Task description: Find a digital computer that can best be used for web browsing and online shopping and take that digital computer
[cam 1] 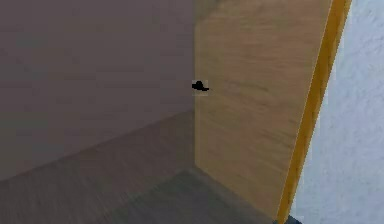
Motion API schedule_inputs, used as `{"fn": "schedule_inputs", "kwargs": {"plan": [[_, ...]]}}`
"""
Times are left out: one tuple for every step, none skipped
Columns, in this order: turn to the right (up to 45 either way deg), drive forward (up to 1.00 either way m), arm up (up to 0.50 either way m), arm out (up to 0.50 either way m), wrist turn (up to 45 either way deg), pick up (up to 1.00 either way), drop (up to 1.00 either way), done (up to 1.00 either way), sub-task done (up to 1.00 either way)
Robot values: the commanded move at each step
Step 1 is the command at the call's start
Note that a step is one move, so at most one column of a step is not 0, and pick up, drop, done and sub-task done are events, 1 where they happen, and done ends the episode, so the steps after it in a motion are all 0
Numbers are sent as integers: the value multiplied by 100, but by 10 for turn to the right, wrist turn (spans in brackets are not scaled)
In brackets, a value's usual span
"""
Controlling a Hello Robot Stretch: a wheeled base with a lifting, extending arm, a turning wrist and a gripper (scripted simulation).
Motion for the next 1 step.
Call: {"fn": "schedule_inputs", "kwargs": {"plan": [[-180, 0, 0, 0, 0, 0, 0, 0, 0]]}}
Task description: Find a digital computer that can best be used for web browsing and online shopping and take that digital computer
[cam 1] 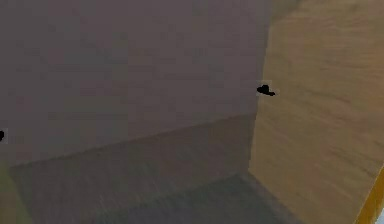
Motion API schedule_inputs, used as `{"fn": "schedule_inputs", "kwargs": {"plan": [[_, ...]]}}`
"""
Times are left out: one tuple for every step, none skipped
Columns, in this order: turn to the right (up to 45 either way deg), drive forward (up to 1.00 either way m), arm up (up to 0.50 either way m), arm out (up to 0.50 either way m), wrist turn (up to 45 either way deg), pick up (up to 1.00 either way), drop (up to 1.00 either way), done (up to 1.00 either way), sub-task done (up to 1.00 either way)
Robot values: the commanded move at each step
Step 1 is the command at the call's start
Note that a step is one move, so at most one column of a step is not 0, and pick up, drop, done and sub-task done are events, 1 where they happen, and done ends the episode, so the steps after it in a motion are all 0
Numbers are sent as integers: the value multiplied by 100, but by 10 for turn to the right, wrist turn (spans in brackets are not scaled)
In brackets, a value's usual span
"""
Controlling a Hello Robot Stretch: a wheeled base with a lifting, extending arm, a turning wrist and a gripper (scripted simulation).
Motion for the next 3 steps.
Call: {"fn": "schedule_inputs", "kwargs": {"plan": [[0, 100, 0, 0, 0, 0, 0, 0, 0], [-60, 0, 0, 0, 0, 0, 0, 0, 0], [0, 60, 0, 0, 0, 0, 0, 0, 0]]}}
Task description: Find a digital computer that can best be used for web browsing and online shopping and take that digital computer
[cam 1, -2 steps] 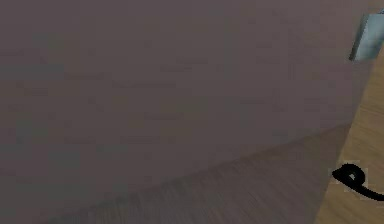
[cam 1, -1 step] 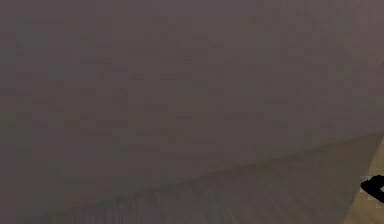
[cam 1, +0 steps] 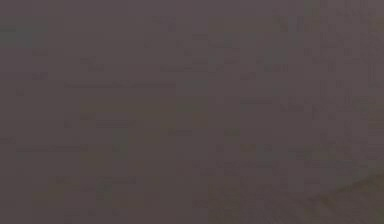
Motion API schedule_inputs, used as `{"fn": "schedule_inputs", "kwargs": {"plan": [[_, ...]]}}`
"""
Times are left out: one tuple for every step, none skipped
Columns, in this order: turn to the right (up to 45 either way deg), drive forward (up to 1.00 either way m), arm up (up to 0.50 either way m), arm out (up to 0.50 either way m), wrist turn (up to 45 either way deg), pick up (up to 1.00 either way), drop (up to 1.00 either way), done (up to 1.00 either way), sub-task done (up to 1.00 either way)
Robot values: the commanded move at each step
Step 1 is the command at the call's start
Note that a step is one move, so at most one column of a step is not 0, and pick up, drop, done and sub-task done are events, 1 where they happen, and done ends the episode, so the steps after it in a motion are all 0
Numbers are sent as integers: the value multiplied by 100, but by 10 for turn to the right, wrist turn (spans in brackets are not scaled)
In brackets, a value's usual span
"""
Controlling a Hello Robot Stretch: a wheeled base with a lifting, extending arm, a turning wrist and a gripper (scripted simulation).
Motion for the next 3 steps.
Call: {"fn": "schedule_inputs", "kwargs": {"plan": [[450, 0, 0, 0, 0, 0, 0, 0, 0], [30, 0, 0, 0, 0, 0, 0, 0, 0], [0, 95, 0, 0, 0, 0, 0, 0, 0]]}}
